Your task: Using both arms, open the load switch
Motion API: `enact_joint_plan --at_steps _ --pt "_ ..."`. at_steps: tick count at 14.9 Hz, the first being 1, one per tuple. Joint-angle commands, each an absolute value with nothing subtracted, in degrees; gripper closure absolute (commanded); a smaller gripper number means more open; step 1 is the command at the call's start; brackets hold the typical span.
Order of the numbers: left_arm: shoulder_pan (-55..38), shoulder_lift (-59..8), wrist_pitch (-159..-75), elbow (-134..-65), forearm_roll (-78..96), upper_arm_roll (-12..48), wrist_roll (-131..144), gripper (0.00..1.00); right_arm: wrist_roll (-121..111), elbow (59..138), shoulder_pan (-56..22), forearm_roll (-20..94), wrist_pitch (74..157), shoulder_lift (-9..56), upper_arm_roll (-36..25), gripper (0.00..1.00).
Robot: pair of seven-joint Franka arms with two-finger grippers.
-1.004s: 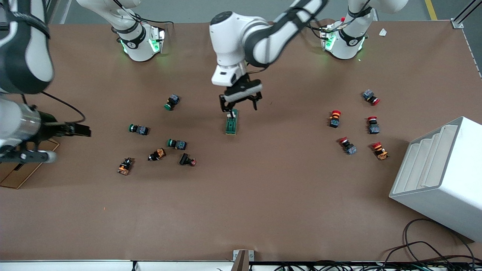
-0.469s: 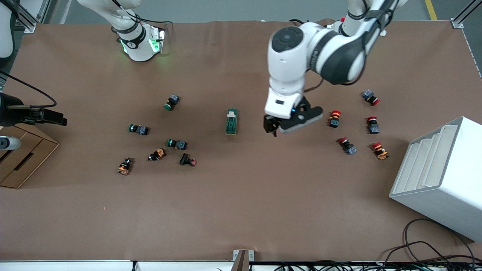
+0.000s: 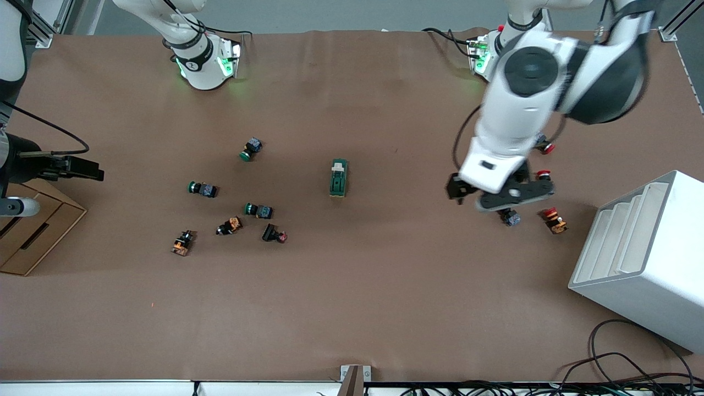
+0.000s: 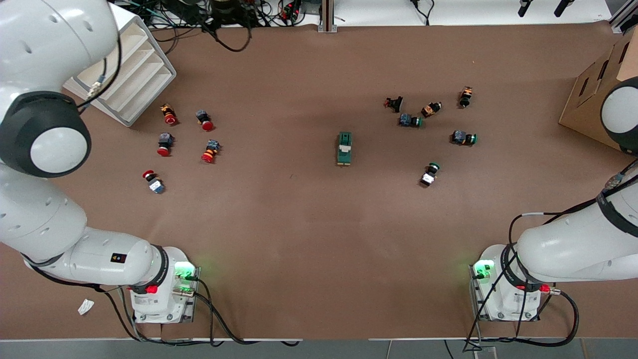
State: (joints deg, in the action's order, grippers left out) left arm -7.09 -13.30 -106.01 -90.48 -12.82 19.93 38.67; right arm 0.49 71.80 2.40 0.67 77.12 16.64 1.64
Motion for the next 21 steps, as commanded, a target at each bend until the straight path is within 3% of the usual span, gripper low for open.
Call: enact_joint_plan --at_steps 1,8,14,21 --pt "-4.5 -9.3 -101.5 -91.1 -8.2 17.8 28.0 0.00 0.7 71.6 2.8 0.7 75.6 15.5 2.2 0.00" --pt "-4.3 -4.0 -94.3 -90.6 1.4 6.3 10.7 0.00 0.4 77.9 -1.5 0.0 75.6 9.1 -1.5 0.00" --pt "-1.3 -0.4 -90.1 -90.6 1.4 4.2 2.3 0.00 0.4 81.7 -2.5 0.0 76.5 3.9 -2.8 0.00" --pt "-1.6 4.6 -82.1 -91.1 0.8 3.4 -0.4 0.00 0.5 84.7 1.1 0.1 76.6 -1.0 0.7 0.00"
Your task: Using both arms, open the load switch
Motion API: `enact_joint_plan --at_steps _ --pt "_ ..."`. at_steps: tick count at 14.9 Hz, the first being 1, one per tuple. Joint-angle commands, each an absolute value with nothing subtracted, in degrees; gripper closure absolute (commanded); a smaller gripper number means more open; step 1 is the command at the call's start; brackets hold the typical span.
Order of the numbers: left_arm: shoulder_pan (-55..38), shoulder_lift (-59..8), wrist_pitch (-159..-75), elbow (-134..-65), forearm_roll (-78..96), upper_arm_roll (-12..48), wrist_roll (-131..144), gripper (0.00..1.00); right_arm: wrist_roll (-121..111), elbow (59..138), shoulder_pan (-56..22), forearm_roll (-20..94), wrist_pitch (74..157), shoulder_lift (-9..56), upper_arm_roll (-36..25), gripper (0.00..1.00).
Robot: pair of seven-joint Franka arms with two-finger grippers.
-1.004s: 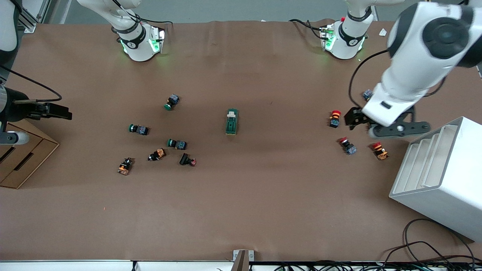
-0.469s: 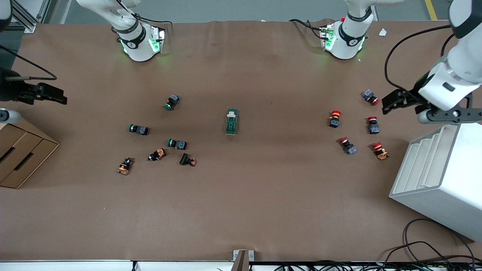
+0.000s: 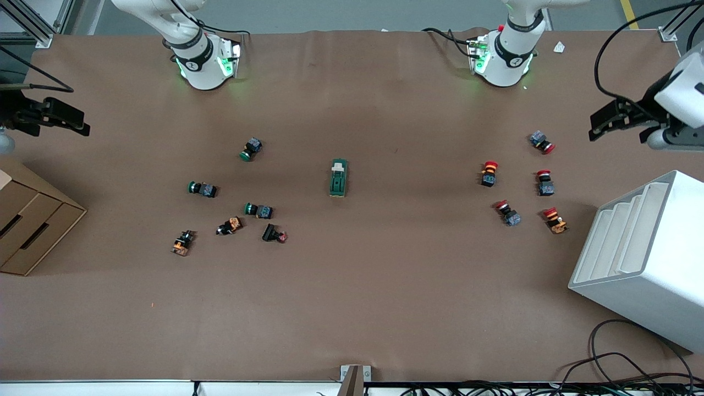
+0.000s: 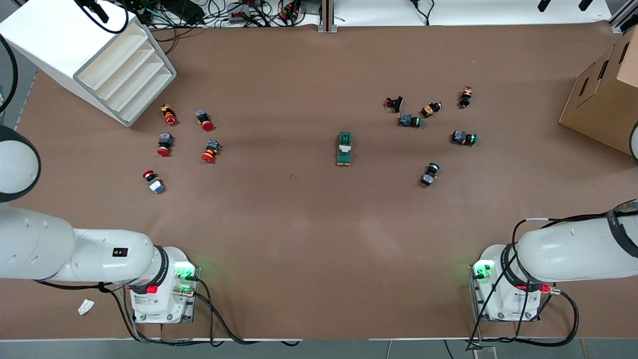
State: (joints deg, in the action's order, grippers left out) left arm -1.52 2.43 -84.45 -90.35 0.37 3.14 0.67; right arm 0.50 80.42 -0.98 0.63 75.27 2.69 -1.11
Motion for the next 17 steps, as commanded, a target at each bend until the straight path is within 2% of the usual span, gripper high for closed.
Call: enact_joint_plan --at_steps 1,5,11,17 --pt "-1.7 5.5 -82.0 -91.7 0.8 3.6 -0.4 0.00 0.5 84.8 1.2 0.1 76.5 -1.4 0.8 0.00" --pt "-1.9 8.1 -82.3 -93.6 0.9 3.8 -0.3 0.00 0.4 84.8 1.1 0.1 76.5 -2.6 0.7 0.00" --pt "-2.1 7.7 -82.1 -92.6 1.0 3.7 -0.4 0.00 0.5 85.3 1.0 0.3 77.3 -2.6 0.7 0.00" --pt "-2.1 6.6 -81.7 -89.8 1.3 3.7 -0.1 0.00 0.5 89.2 0.9 0.6 78.7 -5.4 0.6 0.00"
